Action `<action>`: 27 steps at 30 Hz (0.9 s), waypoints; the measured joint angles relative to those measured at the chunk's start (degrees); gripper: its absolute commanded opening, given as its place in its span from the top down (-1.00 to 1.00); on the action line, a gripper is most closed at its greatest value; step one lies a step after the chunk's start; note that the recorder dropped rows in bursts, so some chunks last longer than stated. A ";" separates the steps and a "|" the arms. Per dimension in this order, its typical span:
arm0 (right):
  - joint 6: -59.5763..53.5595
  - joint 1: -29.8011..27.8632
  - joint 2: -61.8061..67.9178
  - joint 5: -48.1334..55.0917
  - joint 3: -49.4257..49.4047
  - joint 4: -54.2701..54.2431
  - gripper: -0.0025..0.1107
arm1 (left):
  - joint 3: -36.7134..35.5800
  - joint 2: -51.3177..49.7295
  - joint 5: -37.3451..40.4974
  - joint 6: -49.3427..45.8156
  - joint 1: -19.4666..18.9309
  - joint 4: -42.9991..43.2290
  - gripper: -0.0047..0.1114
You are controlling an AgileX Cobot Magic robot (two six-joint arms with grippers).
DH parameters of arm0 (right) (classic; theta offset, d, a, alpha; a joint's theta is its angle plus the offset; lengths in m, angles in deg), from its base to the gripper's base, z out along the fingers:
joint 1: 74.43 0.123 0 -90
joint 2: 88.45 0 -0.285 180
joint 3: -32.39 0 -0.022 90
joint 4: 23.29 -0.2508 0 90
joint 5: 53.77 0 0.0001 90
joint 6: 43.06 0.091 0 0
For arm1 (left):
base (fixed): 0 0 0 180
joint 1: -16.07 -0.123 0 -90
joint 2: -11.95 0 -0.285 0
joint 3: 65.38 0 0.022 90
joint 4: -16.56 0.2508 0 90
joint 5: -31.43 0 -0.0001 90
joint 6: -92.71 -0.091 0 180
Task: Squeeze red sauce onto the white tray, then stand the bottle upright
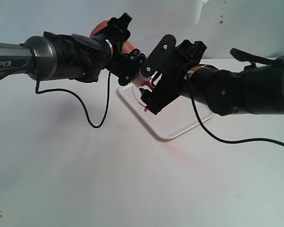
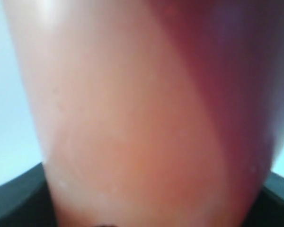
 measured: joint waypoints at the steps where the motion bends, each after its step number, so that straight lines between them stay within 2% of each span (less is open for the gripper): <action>1: 0.78 0.33 0.12 -1.09 0.00 0.32 -0.90 | 0.00 0.00 0.00 0.00 0.00 0.00 0.92; 9: 10.24 0.60 2.70 -6.49 0.00 5.18 -0.90 | 0.00 0.00 -0.46 0.00 0.00 0.00 0.92; 19: 11.32 0.60 8.83 -17.24 0.00 6.95 -0.90 | 0.00 0.00 -0.46 0.00 0.00 0.00 0.92; 27: 12.00 0.60 12.75 -24.39 0.00 13.64 -0.90 | 0.00 0.00 -0.46 0.00 0.00 0.00 0.92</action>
